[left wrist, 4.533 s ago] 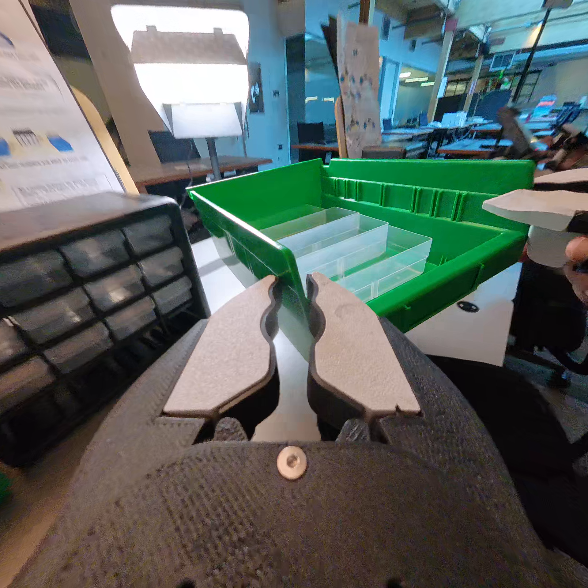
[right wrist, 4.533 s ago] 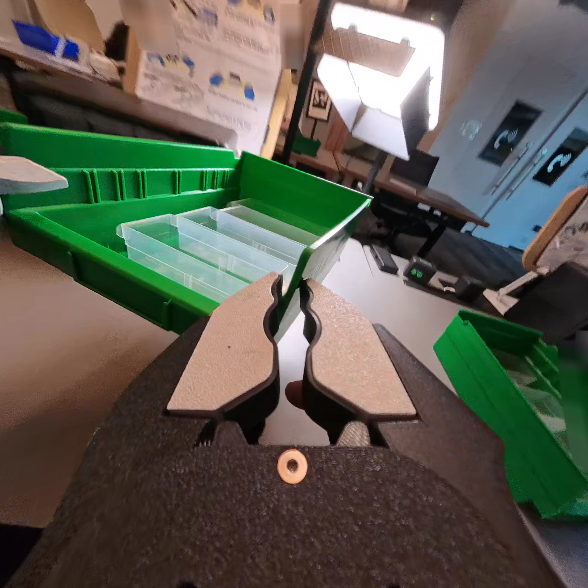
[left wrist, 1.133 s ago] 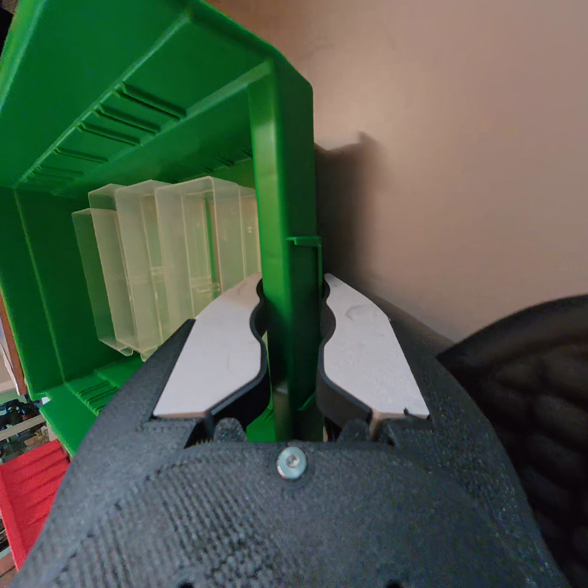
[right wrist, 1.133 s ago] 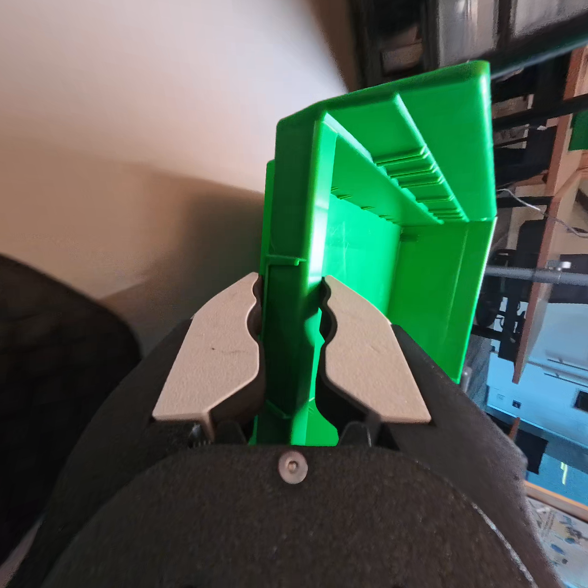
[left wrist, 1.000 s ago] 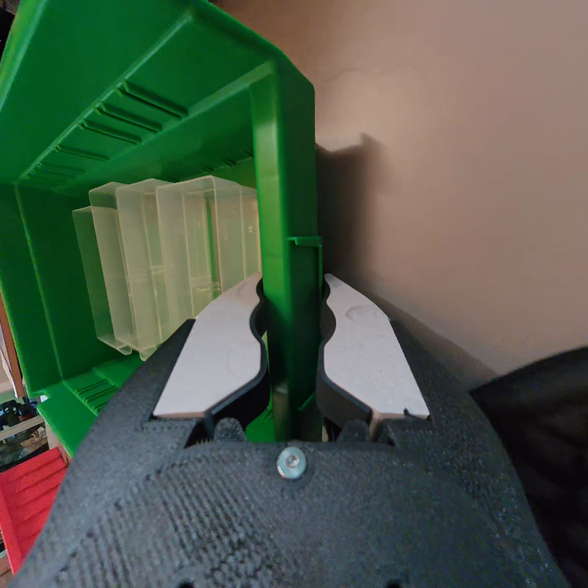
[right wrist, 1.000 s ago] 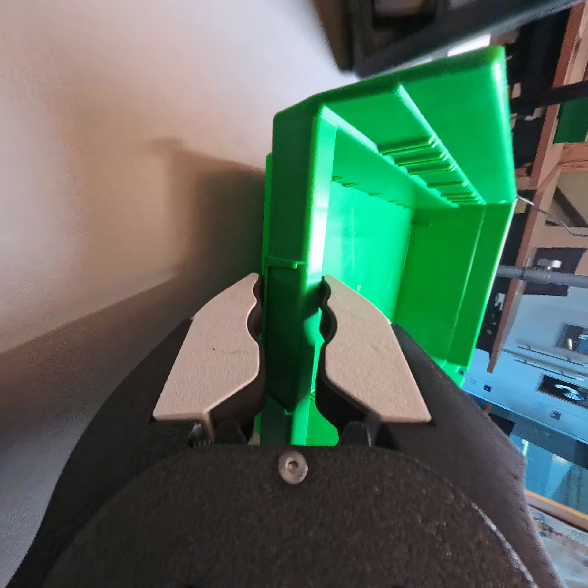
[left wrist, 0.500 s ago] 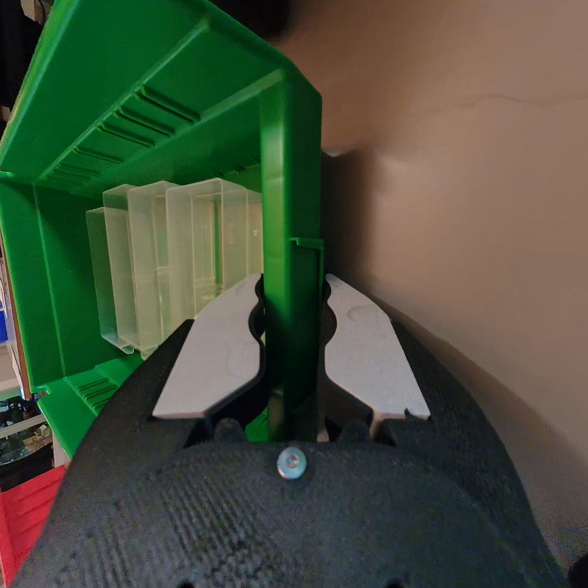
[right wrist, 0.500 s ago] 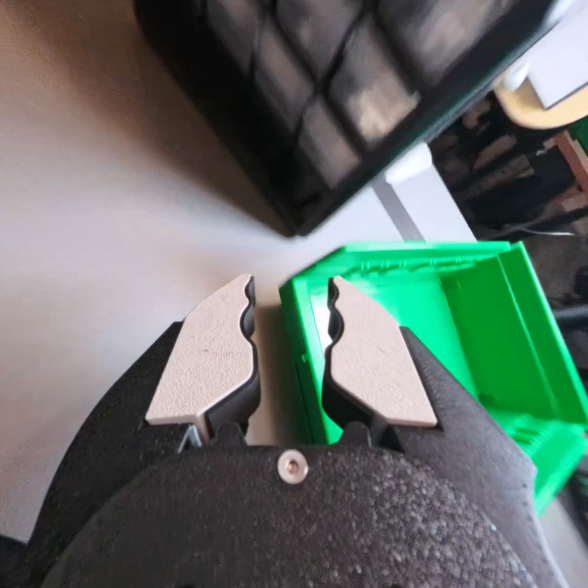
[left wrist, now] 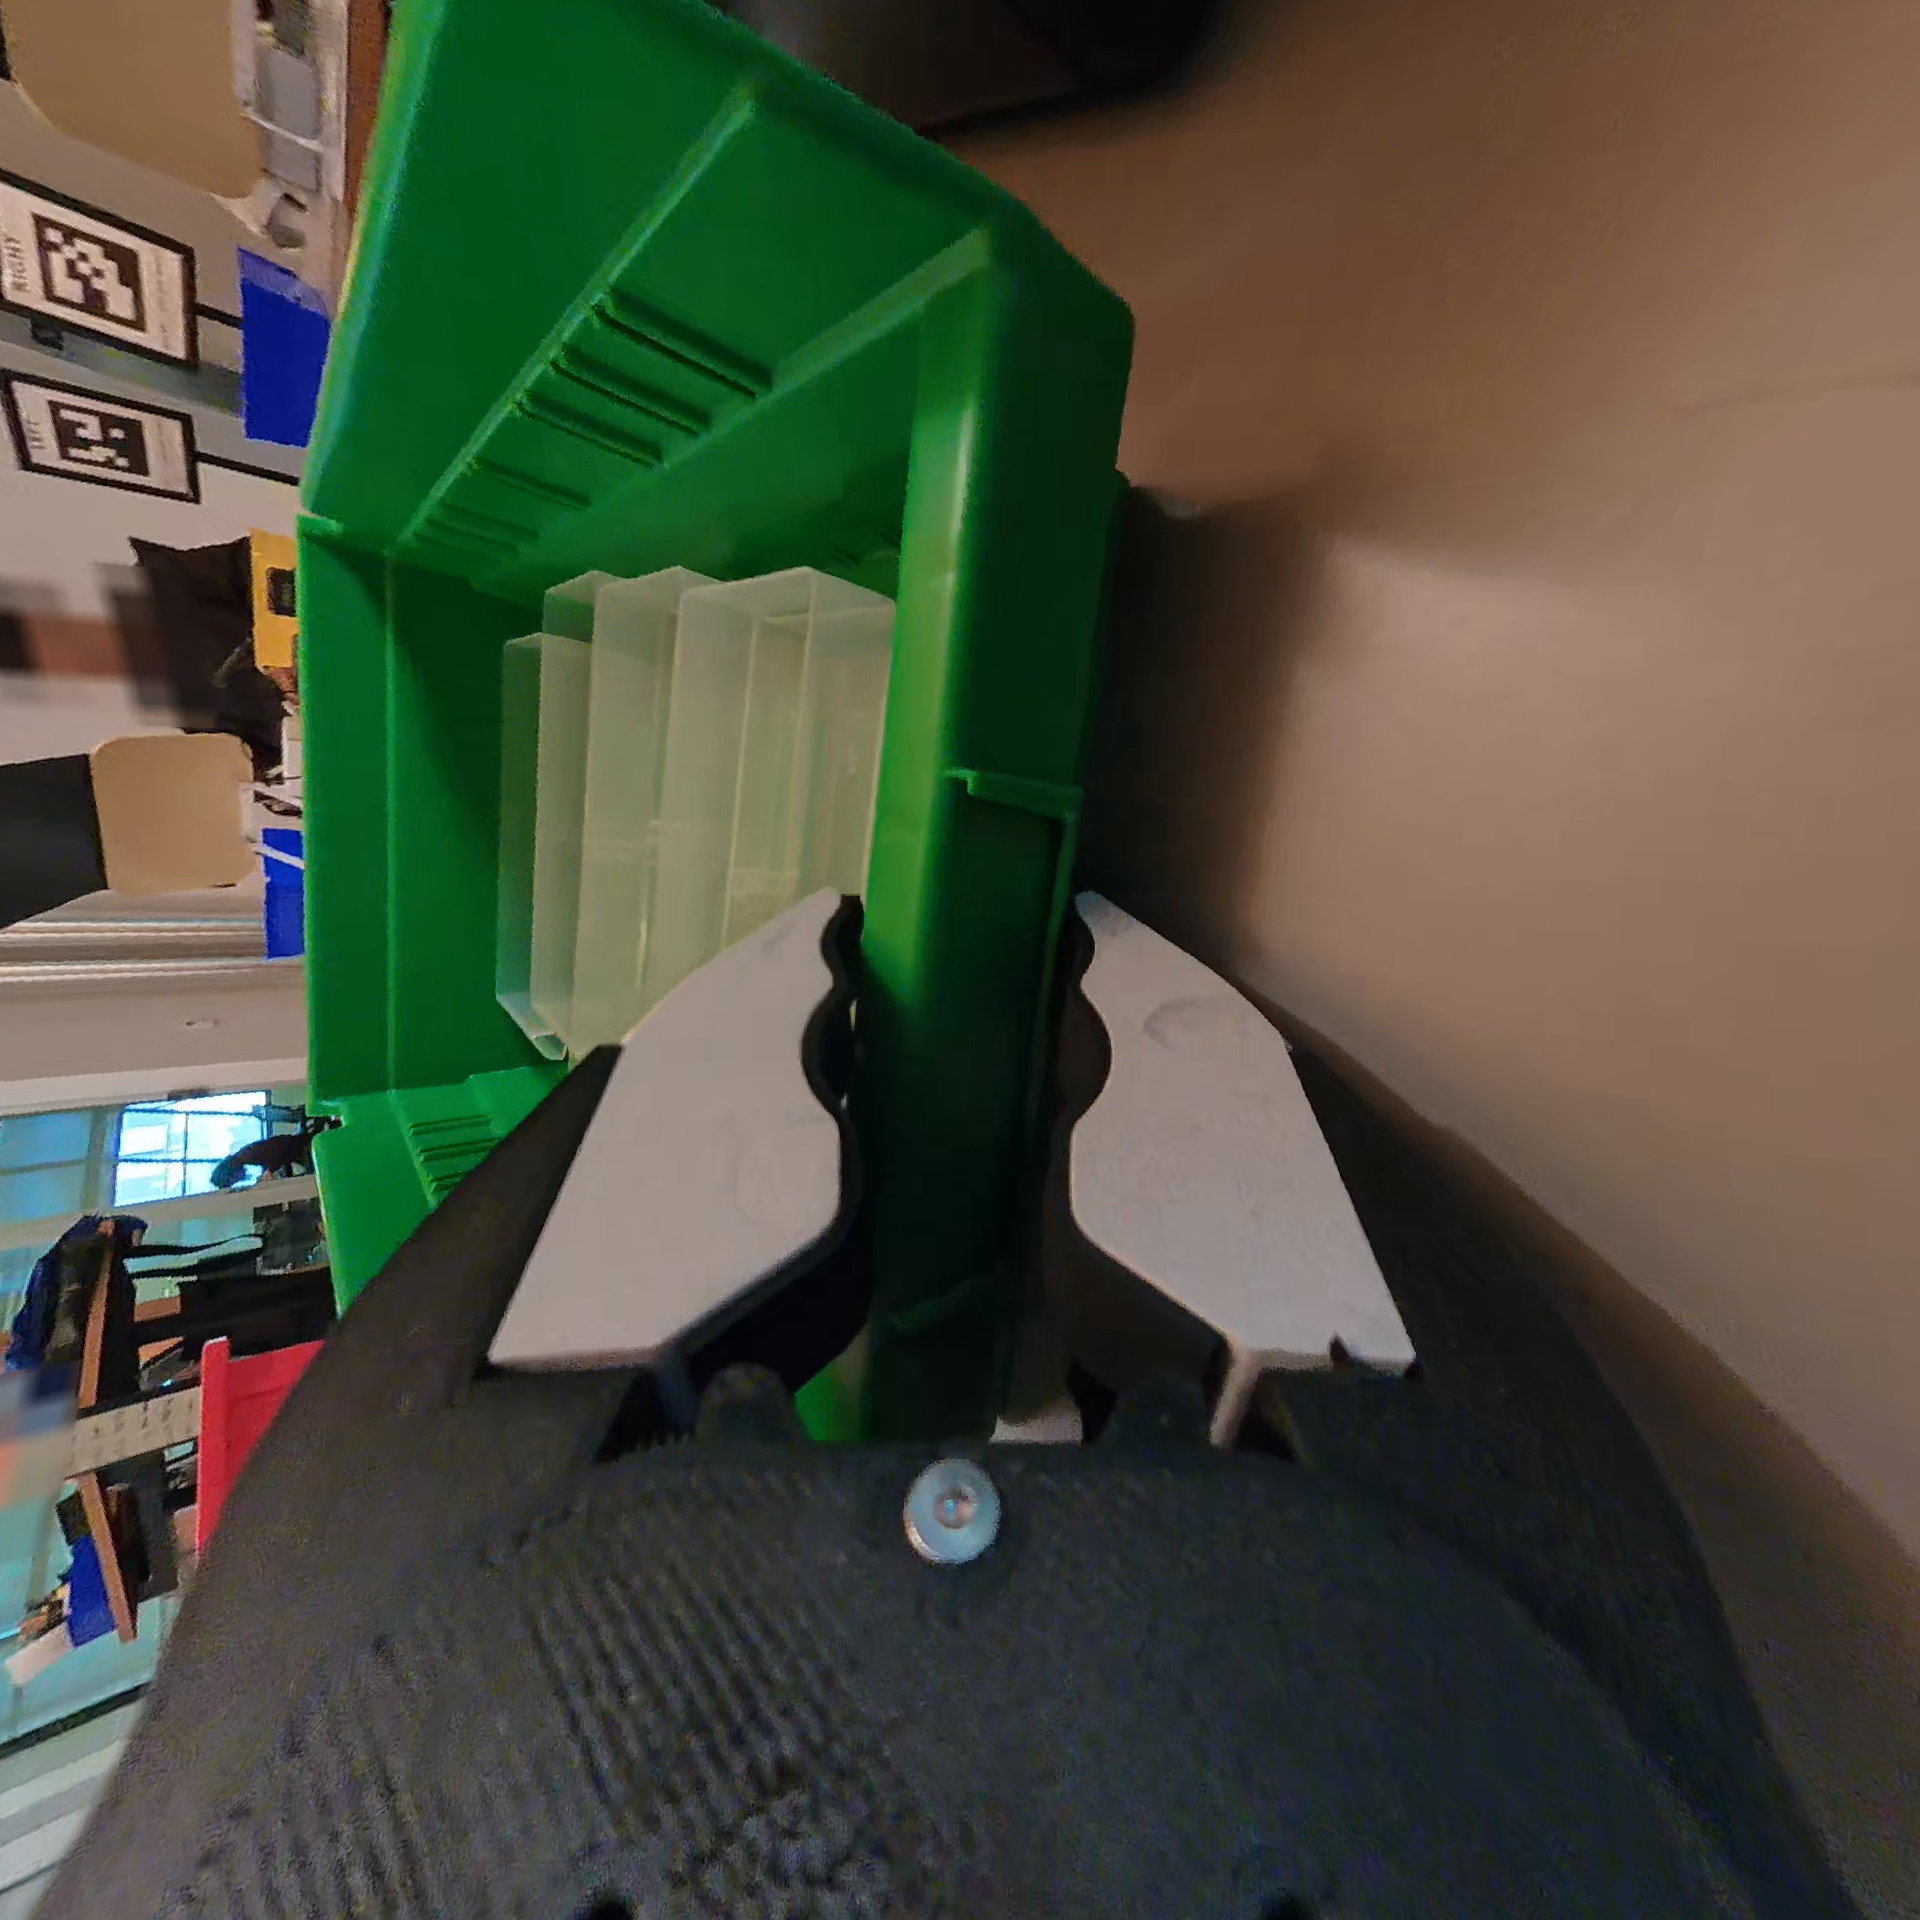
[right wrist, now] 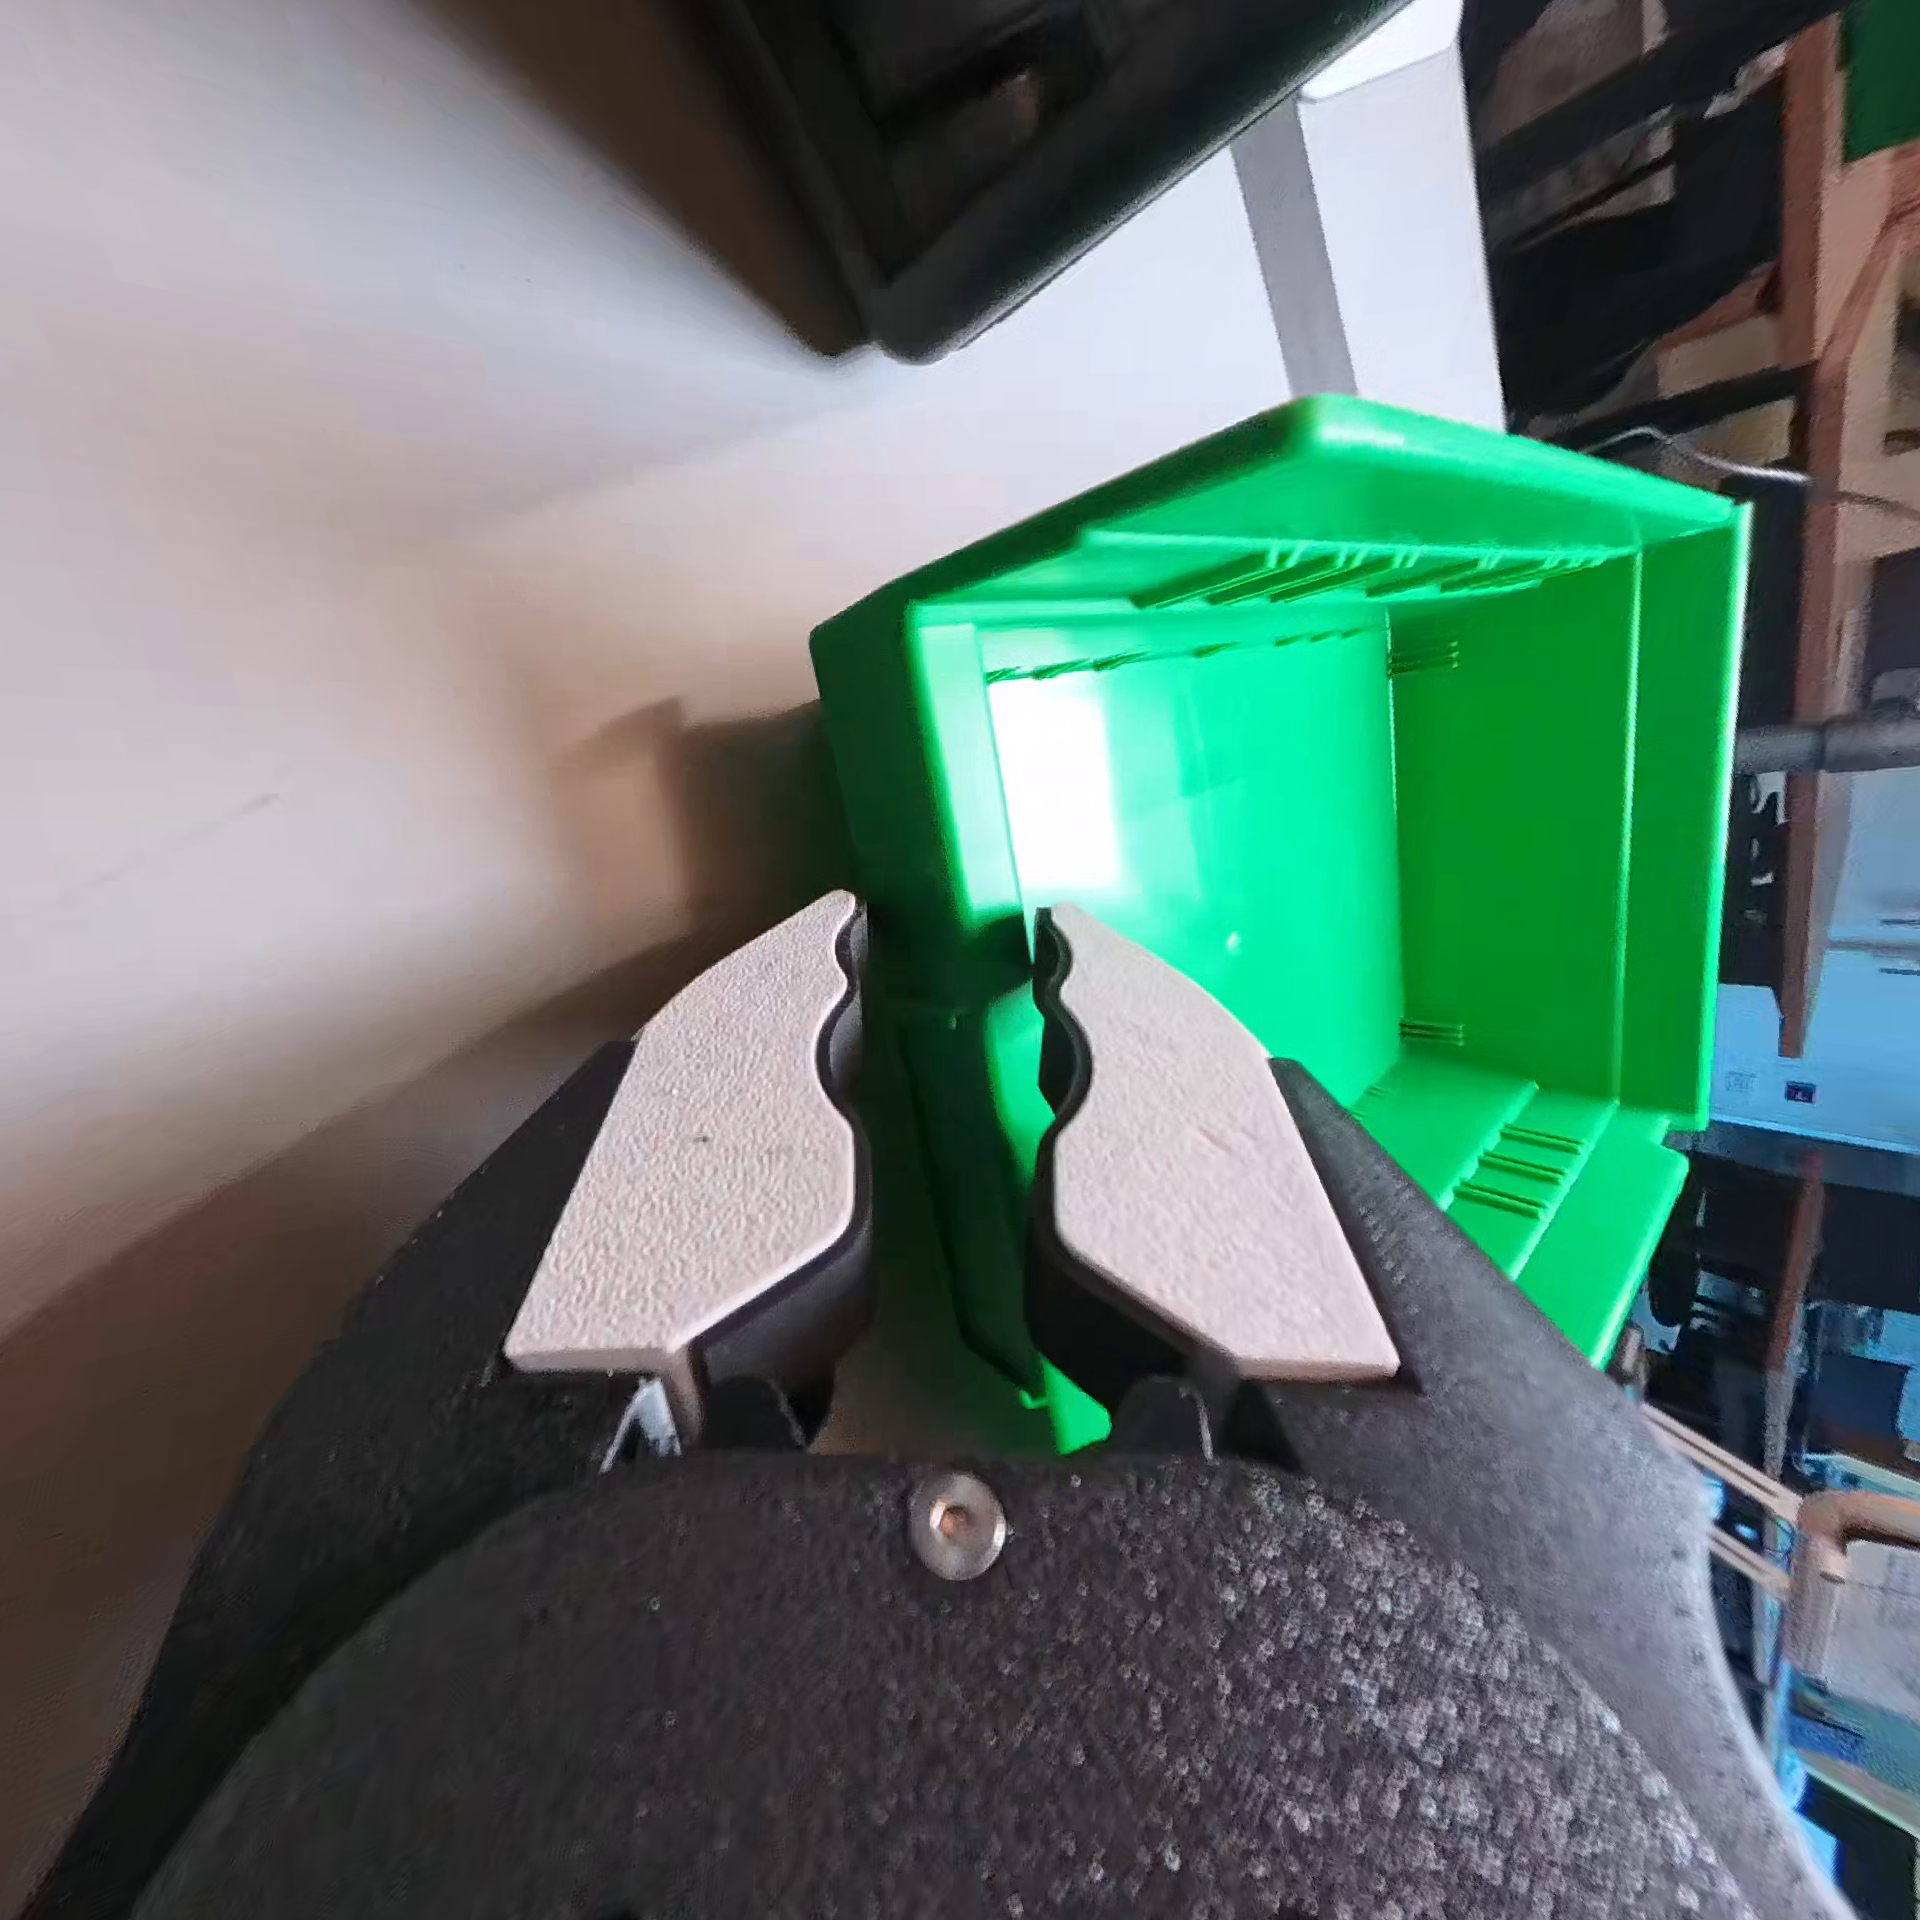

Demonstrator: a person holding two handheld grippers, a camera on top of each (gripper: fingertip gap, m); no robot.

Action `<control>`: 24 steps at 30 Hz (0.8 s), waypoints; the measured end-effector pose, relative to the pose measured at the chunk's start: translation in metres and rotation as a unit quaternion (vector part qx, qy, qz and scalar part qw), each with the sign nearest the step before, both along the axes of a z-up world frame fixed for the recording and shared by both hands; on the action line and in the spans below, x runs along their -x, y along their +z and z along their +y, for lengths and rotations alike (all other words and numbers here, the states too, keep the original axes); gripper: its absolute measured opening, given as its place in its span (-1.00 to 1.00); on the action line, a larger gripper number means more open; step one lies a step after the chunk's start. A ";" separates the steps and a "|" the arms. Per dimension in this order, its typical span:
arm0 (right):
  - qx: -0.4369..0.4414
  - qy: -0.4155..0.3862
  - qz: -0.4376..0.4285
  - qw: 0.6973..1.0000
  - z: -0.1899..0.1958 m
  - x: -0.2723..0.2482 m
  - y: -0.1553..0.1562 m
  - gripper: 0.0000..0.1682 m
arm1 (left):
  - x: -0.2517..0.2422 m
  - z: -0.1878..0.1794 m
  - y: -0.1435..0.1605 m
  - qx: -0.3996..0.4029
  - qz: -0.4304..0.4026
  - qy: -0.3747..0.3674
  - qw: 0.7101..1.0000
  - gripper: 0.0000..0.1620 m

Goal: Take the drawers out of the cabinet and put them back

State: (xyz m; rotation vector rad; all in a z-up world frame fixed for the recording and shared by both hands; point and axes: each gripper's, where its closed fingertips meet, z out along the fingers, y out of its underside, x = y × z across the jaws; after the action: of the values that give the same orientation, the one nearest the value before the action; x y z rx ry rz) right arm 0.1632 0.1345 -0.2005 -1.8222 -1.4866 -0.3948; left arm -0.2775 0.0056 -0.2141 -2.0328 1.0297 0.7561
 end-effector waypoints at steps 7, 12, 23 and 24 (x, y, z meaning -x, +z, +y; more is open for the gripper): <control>-0.073 0.011 0.003 0.997 0.020 0.001 0.000 -0.64 | 0.003 0.000 0.003 -0.036 -0.028 0.019 0.999 -0.47; -0.110 0.017 0.032 0.993 0.031 0.007 0.001 -0.63 | 0.003 0.004 0.006 -0.066 -0.030 0.014 0.997 -0.44; -0.082 0.004 0.072 0.994 0.028 0.005 0.003 -0.63 | 0.000 0.001 0.007 -0.056 -0.083 0.026 0.995 -0.37; -0.069 -0.003 0.090 0.994 0.025 0.005 0.004 -0.63 | 0.000 0.000 0.009 -0.056 -0.104 0.028 0.993 -0.35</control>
State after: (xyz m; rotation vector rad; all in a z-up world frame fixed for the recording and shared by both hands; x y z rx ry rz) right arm 0.1583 0.1599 -0.1963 -1.7066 -1.2989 -0.3186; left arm -0.2770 0.0055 -0.2052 -2.0028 0.7977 0.6018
